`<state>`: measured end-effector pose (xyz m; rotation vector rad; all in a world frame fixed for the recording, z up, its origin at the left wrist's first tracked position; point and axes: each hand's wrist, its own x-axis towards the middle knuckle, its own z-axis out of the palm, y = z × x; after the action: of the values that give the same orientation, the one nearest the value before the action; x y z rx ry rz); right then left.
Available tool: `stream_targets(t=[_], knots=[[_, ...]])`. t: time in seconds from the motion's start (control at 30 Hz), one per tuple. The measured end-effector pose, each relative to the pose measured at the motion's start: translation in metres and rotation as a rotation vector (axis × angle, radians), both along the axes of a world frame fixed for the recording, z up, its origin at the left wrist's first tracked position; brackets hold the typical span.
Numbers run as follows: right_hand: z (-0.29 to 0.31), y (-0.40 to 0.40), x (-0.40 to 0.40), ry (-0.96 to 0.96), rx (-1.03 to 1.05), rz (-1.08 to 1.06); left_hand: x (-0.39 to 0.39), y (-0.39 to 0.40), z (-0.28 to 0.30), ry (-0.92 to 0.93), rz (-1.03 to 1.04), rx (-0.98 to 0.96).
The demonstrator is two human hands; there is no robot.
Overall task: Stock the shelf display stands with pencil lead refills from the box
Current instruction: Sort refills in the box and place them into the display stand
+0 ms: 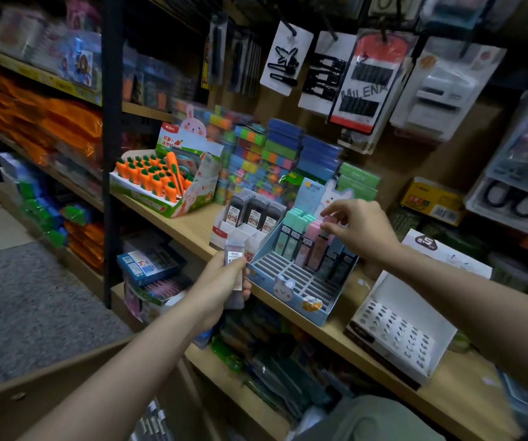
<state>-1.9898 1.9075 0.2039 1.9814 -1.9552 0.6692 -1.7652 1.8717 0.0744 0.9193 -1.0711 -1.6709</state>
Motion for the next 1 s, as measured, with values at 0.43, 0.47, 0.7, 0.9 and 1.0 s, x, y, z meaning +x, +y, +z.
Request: stream_targets(t=[0.43, 0.47, 0.7, 0.9, 1.0], knots=[[-0.020, -0.008, -0.013, -0.035, -0.044, -0.069, -0.001, -0.003, -0.006, 0.042, -0.075, -0.087], [-0.020, -0.007, -0.014, -0.041, -0.035, -0.076, -0.001, -0.004, -0.007, 0.048, -0.075, -0.081], [-0.027, -0.009, -0.012, 0.081, -0.070, -0.118, -0.006, -0.003, -0.011, 0.056, -0.057, -0.113], [-0.040, -0.010, -0.010, 0.114, -0.098, -0.166, -0.004, -0.003, -0.009, 0.031, -0.027, -0.179], [-0.037, -0.009, -0.008, 0.117, -0.069, -0.178, -0.002, -0.002, -0.008, 0.019, -0.011, -0.221]])
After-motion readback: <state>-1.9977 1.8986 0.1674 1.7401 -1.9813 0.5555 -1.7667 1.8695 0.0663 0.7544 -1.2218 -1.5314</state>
